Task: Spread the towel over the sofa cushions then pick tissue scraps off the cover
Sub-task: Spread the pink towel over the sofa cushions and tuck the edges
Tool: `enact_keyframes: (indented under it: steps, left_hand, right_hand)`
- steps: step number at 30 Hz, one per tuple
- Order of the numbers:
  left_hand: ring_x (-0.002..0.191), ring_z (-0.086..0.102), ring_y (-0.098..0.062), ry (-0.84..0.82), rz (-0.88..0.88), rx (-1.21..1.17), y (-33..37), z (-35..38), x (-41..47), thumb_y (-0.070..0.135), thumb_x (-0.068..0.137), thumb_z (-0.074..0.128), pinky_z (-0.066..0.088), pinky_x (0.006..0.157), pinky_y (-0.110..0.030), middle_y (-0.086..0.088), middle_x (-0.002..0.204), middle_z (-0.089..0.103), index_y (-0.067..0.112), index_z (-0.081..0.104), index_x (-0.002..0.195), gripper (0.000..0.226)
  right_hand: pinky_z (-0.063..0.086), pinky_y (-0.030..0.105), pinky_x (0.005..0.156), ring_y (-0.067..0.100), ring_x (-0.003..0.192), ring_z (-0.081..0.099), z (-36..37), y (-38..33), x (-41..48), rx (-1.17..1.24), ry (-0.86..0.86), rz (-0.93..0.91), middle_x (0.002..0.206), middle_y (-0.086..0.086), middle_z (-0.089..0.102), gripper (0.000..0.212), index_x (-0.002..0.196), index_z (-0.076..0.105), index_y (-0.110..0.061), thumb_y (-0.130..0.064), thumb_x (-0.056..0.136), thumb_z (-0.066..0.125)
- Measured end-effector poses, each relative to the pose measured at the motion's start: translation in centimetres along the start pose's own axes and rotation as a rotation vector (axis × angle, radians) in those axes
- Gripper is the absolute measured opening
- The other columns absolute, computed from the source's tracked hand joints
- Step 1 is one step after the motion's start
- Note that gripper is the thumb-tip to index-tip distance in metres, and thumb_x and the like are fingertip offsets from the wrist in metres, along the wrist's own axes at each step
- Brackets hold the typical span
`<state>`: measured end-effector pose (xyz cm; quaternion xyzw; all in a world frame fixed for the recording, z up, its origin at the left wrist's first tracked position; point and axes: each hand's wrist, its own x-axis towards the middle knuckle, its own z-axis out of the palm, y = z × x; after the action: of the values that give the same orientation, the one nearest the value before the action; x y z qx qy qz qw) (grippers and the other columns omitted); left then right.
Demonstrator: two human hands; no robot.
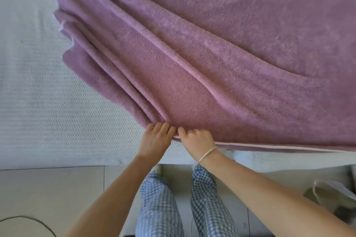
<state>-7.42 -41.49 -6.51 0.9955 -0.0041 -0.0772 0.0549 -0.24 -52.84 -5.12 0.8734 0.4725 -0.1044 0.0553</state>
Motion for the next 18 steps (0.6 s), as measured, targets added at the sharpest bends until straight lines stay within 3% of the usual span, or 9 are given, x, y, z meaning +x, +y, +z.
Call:
enact_keyframes:
  steps: [5, 7, 9, 11, 12, 14, 16, 18]
  left_hand:
    - [0.054, 0.06, -0.018, 0.094, 0.056, 0.052, -4.8, -0.3, -1.3, 0.002, 0.057, 0.067, 0.057, 0.067, -0.029, 0.0, 0.057, 0.059, 0.014, 0.061, 0.059, 0.014]
    - [0.048, 0.057, -0.018, 0.114, 0.067, 0.015, -6.2, -0.6, -2.4, 0.0, 0.064, 0.05, 0.058, 0.071, -0.03, 0.0, 0.05, 0.056, 0.014, 0.058, 0.053, 0.019]
    - [0.042, 0.053, -0.019, 0.135, 0.067, -0.056, -6.2, -1.0, -4.3, 0.0, 0.061, 0.045, 0.058, 0.064, -0.027, 0.0, 0.044, 0.052, 0.014, 0.054, 0.048, 0.021]
    - [0.041, 0.052, -0.019, 0.067, 0.093, -0.141, -5.8, -0.9, -6.4, 0.007, 0.06, 0.044, 0.053, 0.054, -0.022, 0.0, 0.044, 0.051, 0.015, 0.053, 0.048, 0.018]
    - [0.043, 0.053, -0.019, 0.017, 0.105, -0.167, -5.4, -0.9, -7.0, 0.012, 0.061, 0.043, 0.05, 0.05, -0.02, 0.001, 0.045, 0.052, 0.016, 0.054, 0.049, 0.017]
    - [0.046, 0.055, -0.018, -0.041, 0.107, -0.186, -5.3, -0.8, -7.1, 0.017, 0.062, 0.042, 0.048, 0.05, -0.018, 0.003, 0.048, 0.055, 0.017, 0.057, 0.052, 0.018]
    - [0.048, 0.057, -0.017, -0.023, 0.098, -0.163, -6.1, -0.7, -6.2, 0.017, 0.062, 0.042, 0.048, 0.051, -0.018, 0.003, 0.051, 0.058, 0.018, 0.059, 0.055, 0.019]
    - [0.05, 0.057, -0.017, 0.002, 0.09, -0.101, -7.5, -0.6, -5.6, 0.015, 0.058, 0.051, 0.048, 0.052, -0.02, 0.003, 0.054, 0.058, 0.017, 0.06, 0.058, 0.01]
  right_hand:
    - [0.034, 0.011, 0.025, 0.011, 0.017, 0.047, -0.1, -0.8, -0.2, -0.052, -0.018, 0.077, 0.02, 0.0, 0.045, 0.035, 0.049, 0.066, -0.01, -0.025, 0.026, 0.087]
    - [0.035, 0.012, 0.025, 0.012, 0.016, 0.047, -0.2, -2.0, -0.8, -0.087, 0.043, 0.081, 0.02, -0.002, 0.045, 0.013, 0.047, 0.066, -0.01, -0.022, 0.045, 0.071]
    - [0.036, 0.013, 0.025, 0.011, 0.016, 0.046, 0.1, -3.3, -2.3, -0.086, 0.007, 0.099, 0.021, -0.002, 0.044, 0.02, 0.044, 0.064, -0.01, -0.02, 0.052, 0.05]
    - [0.038, 0.012, 0.027, 0.012, 0.017, 0.046, 0.6, -4.3, -3.2, -0.078, -0.013, 0.066, 0.022, 0.001, 0.046, 0.021, 0.042, 0.064, -0.009, -0.027, 0.036, 0.072]
    - [0.039, 0.012, 0.028, 0.012, 0.017, 0.047, 0.7, -4.7, -3.6, -0.065, -0.064, 0.082, 0.022, 0.003, 0.046, 0.034, 0.04, 0.064, -0.007, -0.027, 0.019, 0.082]
    - [0.04, 0.012, 0.03, 0.013, 0.017, 0.048, 1.3, -5.5, -3.4, -0.036, -0.089, 0.155, 0.021, 0.004, 0.047, 0.046, 0.032, 0.058, -0.005, -0.026, 0.001, 0.085]
    - [0.041, 0.011, 0.032, 0.013, 0.021, 0.051, 1.2, -6.5, -2.3, -0.068, -0.084, 0.196, 0.024, 0.002, 0.051, 0.037, 0.03, 0.057, -0.008, -0.023, 0.009, 0.083]
    - [0.043, 0.013, 0.034, 0.013, 0.029, 0.056, 1.0, -7.4, -0.8, -0.091, -0.015, 0.148, 0.031, 0.0, 0.056, 0.018, 0.037, 0.061, -0.011, -0.028, 0.037, 0.067]
